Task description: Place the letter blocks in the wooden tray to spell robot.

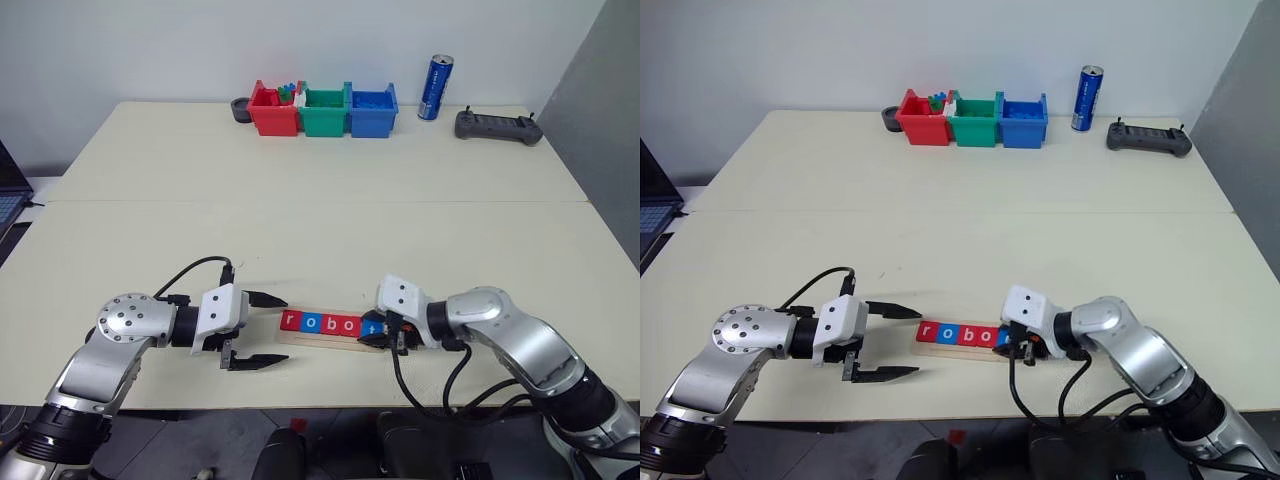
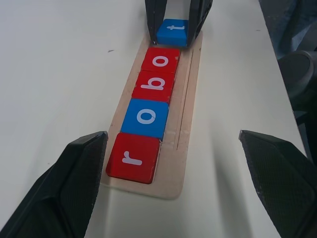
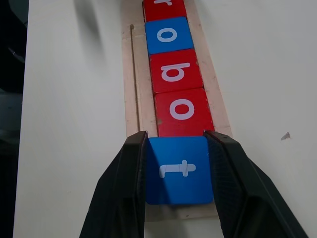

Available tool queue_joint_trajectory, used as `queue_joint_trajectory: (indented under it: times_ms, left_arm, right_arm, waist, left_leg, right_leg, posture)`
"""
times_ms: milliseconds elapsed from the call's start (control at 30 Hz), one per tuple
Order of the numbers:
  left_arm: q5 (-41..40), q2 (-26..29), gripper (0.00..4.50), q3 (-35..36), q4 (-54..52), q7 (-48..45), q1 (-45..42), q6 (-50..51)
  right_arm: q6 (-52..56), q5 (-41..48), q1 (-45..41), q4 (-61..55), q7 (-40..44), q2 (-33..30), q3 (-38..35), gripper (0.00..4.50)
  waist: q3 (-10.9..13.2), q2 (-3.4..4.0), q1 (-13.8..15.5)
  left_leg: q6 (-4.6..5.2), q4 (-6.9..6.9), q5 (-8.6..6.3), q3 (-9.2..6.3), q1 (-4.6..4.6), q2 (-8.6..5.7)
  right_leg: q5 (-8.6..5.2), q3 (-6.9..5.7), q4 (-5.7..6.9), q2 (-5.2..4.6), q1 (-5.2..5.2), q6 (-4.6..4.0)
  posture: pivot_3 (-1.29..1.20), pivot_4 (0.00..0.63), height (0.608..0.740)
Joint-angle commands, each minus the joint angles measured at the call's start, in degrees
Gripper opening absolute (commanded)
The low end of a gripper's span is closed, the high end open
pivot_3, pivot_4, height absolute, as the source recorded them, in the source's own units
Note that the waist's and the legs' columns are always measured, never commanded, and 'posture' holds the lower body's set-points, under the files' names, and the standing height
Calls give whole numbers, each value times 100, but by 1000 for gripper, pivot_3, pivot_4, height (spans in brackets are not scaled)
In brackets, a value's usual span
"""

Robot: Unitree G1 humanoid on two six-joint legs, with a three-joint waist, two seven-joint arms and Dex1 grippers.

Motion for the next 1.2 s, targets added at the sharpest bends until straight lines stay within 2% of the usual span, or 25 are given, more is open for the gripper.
queue_joint_trajectory:
  times_ms: [33,600,900,1067,1167,1200]
  left_arm:
    - [-38,8,4500,67,-212,76,-40,63]
    - [-41,29,4500,96,-276,90,40,75]
    - [-39,17,4500,74,-307,109,32,110]
    - [-40,24,4500,75,-249,85,-50,126]
    - [-41,35,4500,86,-275,91,-29,139]
    - [-46,42,4500,93,-301,96,-11,150]
  right_arm:
    - [-59,-75,-124,-37,-44,15,8,1395]
    - [86,-39,-120,-46,-19,77,52,1395]
    - [226,41,-267,-163,-74,162,-104,4447]
    - [567,386,-255,-682,-88,72,-489,4447]
    - [693,569,-13,-1054,-28,-196,-645,3839]
    - [705,620,108,-1183,1,-313,-665,3482]
  waist:
    - [0,0,0]
    - [0,0,0]
    - [0,0,0]
    - [0,0,1]
    - [0,0,2]
    - [0,0,2]
  left_leg:
    - [0,0,0,0,0,0]
    - [0,0,0,0,0,0]
    - [0,0,0,0,0,0]
    - [0,0,0,-1,-1,0]
    - [0,-1,0,-1,-2,0]
    - [0,-1,0,-2,-2,0]
  right_leg:
    - [0,0,0,0,0,0]
    - [0,0,0,0,0,0]
    - [0,0,0,0,0,0]
    - [0,-1,-1,0,0,0]
    - [0,-1,-2,0,0,1]
    - [0,-2,-2,0,0,1]
  posture:
    - [0,150,740]
    - [0,150,740]
    - [0,150,740]
    - [0,150,740]
    - [0,150,740]
    - [0,150,740]
